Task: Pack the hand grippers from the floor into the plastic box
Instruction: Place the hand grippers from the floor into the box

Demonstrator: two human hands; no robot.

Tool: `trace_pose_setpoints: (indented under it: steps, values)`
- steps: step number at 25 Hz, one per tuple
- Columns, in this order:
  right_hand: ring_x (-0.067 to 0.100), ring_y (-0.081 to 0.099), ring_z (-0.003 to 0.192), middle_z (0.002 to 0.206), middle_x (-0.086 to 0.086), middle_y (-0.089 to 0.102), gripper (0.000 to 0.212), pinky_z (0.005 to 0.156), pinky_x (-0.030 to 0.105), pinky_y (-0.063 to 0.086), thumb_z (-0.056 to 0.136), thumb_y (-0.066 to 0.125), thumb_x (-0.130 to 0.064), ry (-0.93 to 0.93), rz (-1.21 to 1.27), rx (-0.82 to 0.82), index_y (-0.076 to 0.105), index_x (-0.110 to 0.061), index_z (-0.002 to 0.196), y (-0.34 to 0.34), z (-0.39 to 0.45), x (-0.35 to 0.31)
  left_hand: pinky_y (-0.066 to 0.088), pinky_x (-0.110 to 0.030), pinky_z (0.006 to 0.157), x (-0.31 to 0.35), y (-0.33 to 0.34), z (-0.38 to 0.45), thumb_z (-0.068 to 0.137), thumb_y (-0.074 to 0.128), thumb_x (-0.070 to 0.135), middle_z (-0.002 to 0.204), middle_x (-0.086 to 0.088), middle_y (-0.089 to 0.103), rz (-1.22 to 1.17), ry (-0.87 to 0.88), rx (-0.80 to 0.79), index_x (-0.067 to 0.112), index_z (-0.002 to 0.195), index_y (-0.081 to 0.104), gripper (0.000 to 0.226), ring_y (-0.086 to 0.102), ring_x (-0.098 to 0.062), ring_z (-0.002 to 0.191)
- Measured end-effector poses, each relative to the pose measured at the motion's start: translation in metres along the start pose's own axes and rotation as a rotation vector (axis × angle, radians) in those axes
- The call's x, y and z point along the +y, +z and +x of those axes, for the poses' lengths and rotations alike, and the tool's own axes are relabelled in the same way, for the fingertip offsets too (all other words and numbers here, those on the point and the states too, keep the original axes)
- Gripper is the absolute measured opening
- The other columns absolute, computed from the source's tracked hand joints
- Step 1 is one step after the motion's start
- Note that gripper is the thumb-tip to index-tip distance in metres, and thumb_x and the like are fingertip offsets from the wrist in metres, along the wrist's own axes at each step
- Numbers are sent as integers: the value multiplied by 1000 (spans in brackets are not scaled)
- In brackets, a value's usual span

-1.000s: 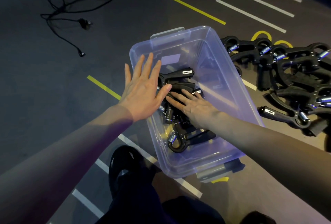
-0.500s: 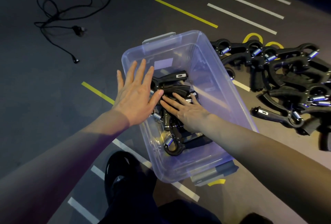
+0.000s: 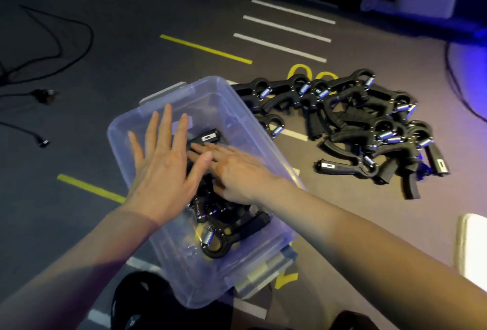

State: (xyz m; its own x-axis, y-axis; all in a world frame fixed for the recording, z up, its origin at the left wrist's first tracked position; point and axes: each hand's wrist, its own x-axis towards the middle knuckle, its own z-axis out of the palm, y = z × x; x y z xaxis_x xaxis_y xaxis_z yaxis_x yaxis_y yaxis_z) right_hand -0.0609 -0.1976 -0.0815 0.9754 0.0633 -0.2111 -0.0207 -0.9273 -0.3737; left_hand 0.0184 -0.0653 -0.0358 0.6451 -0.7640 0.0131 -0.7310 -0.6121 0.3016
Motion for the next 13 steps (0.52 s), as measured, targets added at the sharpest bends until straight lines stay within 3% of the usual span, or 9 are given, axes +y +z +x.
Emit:
trace_pose_setpoints:
  steps: [3, 5, 8, 13]
  values:
    - [21, 34, 137, 152, 5, 34, 63, 111, 33, 31, 86, 52, -21, 53, 135, 441, 32, -10, 146, -24, -45, 16, -5, -47, 110, 49, 1, 6, 85, 21, 59, 157, -4, -2, -93, 145, 81, 13, 146, 17, 77, -9, -22, 143]
    - [23, 33, 138, 150, 8, 35, 58, 113, 33, 27, 94, 41, -36, 108, 89, 626, 34, -7, 144, -31, -80, 35, -5, -44, 110, 79, 7, 7, 87, 25, 58, 157, 0, -5, -132, 237, 87, 13, 147, 16, 75, -11, -20, 142]
    - [24, 21, 144, 155, 8, 24, 65, 117, 34, 17, 97, 21, -50, 343, 26, 690, 26, -8, 147, -26, -125, 76, -5, -45, 110, 114, 26, 9, 87, 19, 63, 156, 3, -9, -107, 350, 7, 13, 147, 15, 78, -13, -19, 142]
    - [27, 7, 146, 159, 7, 7, 66, 118, 39, 9, 97, 23, -51, 932, 62, 685, 14, -13, 150, -6, -183, 150, -4, -48, 109, 140, 63, 16, 85, 4, 68, 156, 1, -9, 49, 439, -132, 12, 148, 17, 85, -17, -20, 141]
